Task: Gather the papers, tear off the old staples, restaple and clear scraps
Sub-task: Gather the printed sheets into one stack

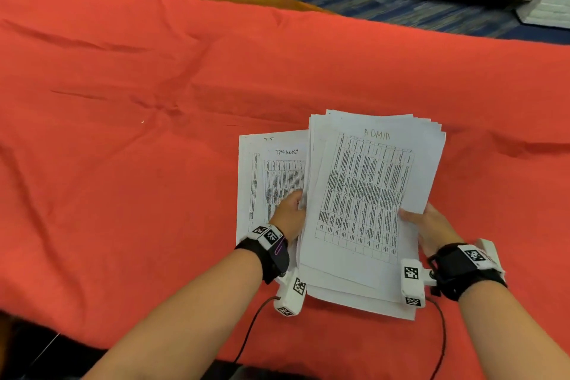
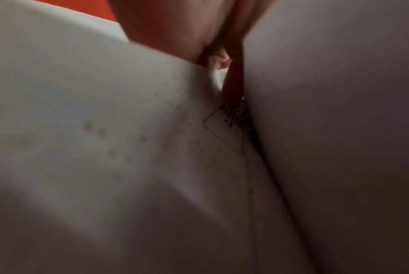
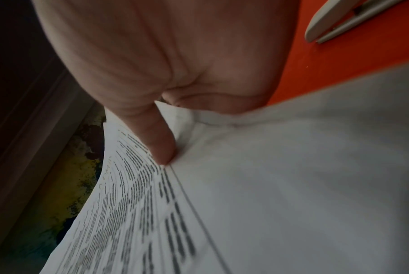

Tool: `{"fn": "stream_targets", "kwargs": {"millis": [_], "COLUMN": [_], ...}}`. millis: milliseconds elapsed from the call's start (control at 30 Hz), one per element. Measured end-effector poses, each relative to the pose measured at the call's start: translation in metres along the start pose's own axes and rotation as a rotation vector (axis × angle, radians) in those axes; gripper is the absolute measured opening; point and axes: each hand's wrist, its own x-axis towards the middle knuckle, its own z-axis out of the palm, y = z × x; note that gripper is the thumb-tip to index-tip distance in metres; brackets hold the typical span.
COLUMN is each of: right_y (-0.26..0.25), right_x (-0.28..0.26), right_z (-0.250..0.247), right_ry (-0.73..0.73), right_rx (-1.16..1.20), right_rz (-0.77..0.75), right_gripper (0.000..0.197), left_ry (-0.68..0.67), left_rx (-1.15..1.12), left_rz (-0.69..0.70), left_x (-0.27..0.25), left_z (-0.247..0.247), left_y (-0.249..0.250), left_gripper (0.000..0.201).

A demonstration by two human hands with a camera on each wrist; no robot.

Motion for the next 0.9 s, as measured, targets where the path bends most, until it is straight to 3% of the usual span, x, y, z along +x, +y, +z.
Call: {"fn": "stream_targets", "kwargs": {"millis": [100,167,300,400,500,567,600,700,767,867,900], "right_y": [0.003,0.006,0.014,0.022,0.027,0.028,0.027,0.025,0.025,0.027,0.028], "right_x": [-0.003,-0.007,-0.011,-0.013,-0.017,-0.021,-0.022,-0.028,-0.029,-0.025,-0.024], "right_z": [-0.008,-0.012,-0.02,-0.029,-0.036,-0.038,-0.038,-0.036,-0.035,-0.036,-0.036], "right_ry": [0.031,0.087,0.171,0.192,0.195,0.182,0.17,0.159,0.166,0.157,0.161], "right_rx": [-0.056,-0.083,-0.101,-0.059,0.001,0.026,0.035,0.095,0.073,0.079,0.07], "right_rz": [0.039,0.034,0.013,0.011,0.008,0.002,-0.002,-0.009,0.001,-0.019,-0.013], "right_gripper": [0.034,0.037,0.031,0.026,0.041,0.083,0.094,0.057,0.077,0.08,0.093], "left_ry": [-0.078,-0.087,0.224,0.396,0.394,0.366,0.354,0.356,0.36,0.38,0.404], "left_rx": [0.042,0.228,0.867,0.897,0.881,0.841,0.811,0.795,0.847,0.879,0.886], "left_rz": [0.004,-0.019,-0.138,-0.231,-0.255,-0.237,-0.212,-0.087,-0.033,0.0,0.008], "left_x": [0.0,0.004,0.019,0.023,0.031,0.035,0.035,0.033,0.03,0.027,0.026], "left_z": [-0.001,-0.005,-0.021,-0.029,-0.032,-0.034,-0.034,-0.035,-0.035,-0.039,-0.042], "left_y": [-0.002,-0.01,-0.034,-0.039,-0.042,-0.041,-0.04,-0.038,-0.037,-0.035,-0.035], "left_gripper": [0.026,0.029,0.043,0.064,0.079,0.075,0.07,0.045,0.035,0.029,0.026]}}
